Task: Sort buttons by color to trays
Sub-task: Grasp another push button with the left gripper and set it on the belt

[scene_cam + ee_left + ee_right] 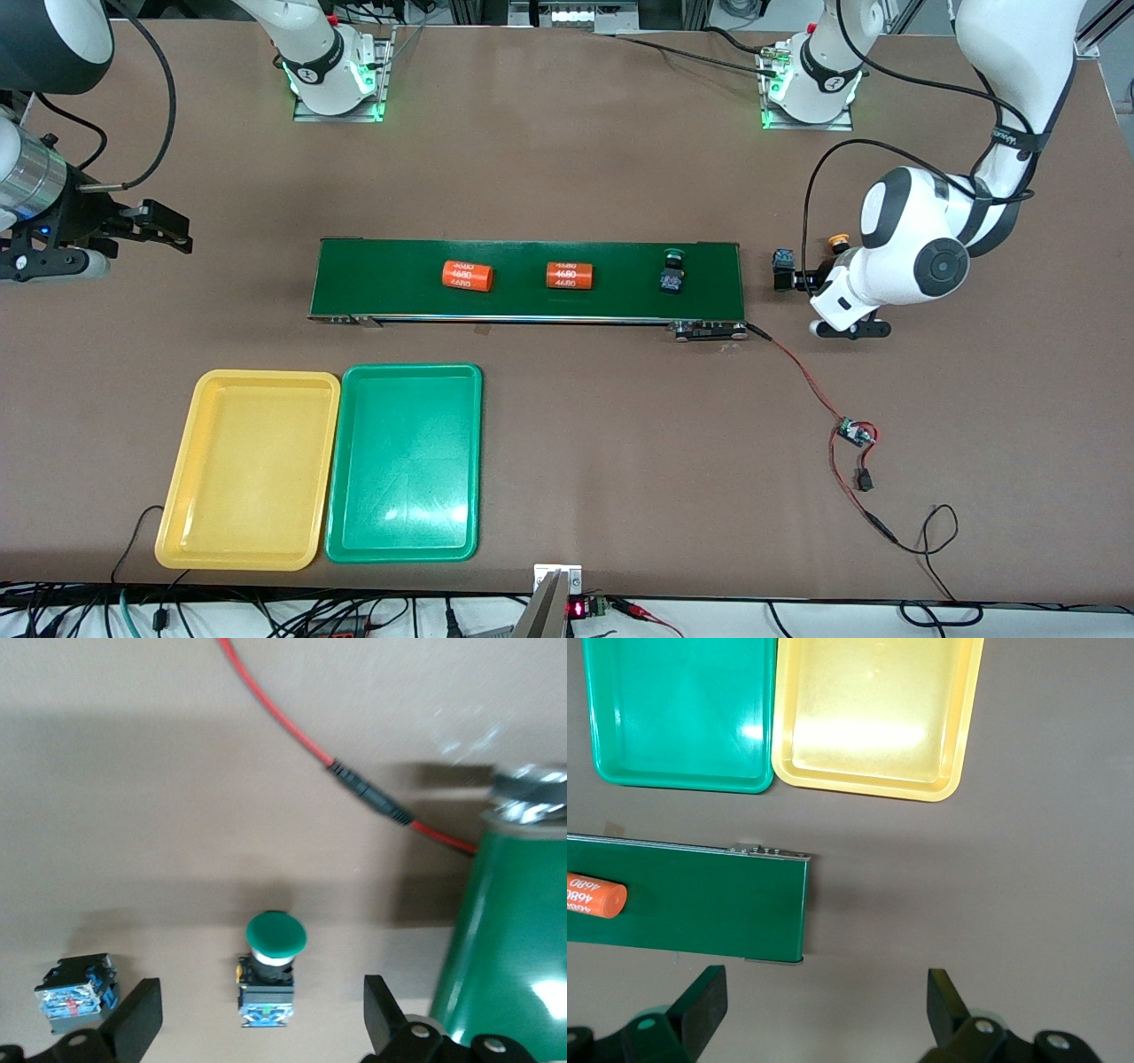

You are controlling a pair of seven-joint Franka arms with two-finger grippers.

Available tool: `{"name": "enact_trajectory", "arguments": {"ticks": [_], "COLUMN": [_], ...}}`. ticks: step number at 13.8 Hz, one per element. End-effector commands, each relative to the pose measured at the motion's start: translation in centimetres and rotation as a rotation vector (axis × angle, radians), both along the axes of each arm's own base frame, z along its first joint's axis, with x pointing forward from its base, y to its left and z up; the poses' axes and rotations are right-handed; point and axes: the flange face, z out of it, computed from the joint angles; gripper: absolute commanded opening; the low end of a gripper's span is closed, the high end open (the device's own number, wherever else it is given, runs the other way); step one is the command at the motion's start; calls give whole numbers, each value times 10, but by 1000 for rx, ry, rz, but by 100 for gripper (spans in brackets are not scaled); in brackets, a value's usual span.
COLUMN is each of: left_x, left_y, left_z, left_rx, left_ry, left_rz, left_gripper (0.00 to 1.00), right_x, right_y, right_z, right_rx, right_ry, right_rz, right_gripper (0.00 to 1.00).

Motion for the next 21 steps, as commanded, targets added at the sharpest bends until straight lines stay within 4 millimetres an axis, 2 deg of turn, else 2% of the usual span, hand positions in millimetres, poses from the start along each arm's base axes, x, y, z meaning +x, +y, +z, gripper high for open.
{"name": "enact_trajectory", "arguments": {"ticks": [1,3,5,8,13,14,16,17,19,20,21], "left_x": [-20,-35,-40,-53,-63,-63,-64,-65,-66,-68,-67], "left_y": [-3,-3,-5,-8,-8,-8,-10,-10,-9,-10,-10], "left_z": [-13,-25,-30,-42,-51,-52,-55,-57,-60,-62,-61], "left_rx": [18,20,19,18,17,15,14,12,11,10,9], "left_ry": [-13,-11,-11,-18,-12,-13,-8,-3,4,10,11], "left_rz": [-42,-48,-53,-61,-62,-61,-64,-64,-63,-65,-73], "left_gripper": [100,100,100,100,100,97,81,78,74,64,44], "right_x": [0,-1,-8,-30,-75,-84,-102,-109,-110,-110,-110], "right_y": [-1,-1,1,-7,-7,-8,-8,-8,-7,-8,-8], "right_z": [2,2,0,-10,-32,-36,-46,-49,-50,-50,-51], "right_rx": [1,2,2,4,7,7,10,11,12,12,12], "right_ry": [9,12,14,-34,-80,-91,-118,-126,-135,-135,-135], "right_rz": [16,14,14,4,5,4,4,2,-1,-4,-4], "right_gripper": [100,100,100,100,100,100,100,100,100,100,100]}}
